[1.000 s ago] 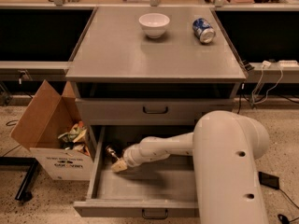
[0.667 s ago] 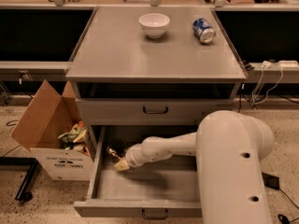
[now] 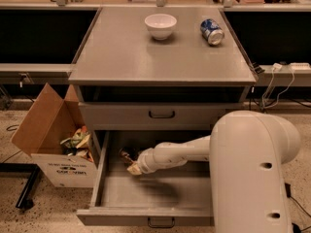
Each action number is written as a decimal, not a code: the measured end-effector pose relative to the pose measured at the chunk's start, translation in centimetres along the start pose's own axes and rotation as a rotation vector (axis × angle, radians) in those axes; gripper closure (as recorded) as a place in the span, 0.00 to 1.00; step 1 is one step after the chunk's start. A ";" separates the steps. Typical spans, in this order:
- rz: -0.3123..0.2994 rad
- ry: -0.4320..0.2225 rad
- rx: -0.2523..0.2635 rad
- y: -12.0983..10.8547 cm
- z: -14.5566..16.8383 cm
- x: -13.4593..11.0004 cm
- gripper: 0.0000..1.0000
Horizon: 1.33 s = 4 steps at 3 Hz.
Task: Pick orange can from middle drawer and place on counter
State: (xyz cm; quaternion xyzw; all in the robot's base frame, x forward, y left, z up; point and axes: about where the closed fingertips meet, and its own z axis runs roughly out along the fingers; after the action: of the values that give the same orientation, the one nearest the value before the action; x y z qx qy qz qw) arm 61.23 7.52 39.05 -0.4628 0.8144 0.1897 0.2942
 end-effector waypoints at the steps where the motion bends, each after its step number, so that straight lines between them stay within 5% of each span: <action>1: -0.024 -0.015 0.012 -0.3 -2.5 0.3 1.00; 2: -0.084 -0.108 -0.051 -0.1 -7.9 1.3 1.00; 3: -0.085 -0.108 -0.051 0.0 -8.0 1.3 1.00; 4: -0.190 -0.101 -0.039 1.9 -11.7 0.2 1.00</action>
Offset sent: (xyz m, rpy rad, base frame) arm -0.0356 -0.0815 0.0801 0.1687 -0.0959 0.1412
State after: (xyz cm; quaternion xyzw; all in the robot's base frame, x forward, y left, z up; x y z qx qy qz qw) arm 55.92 1.56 47.86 -0.5336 0.7469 0.2000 0.3426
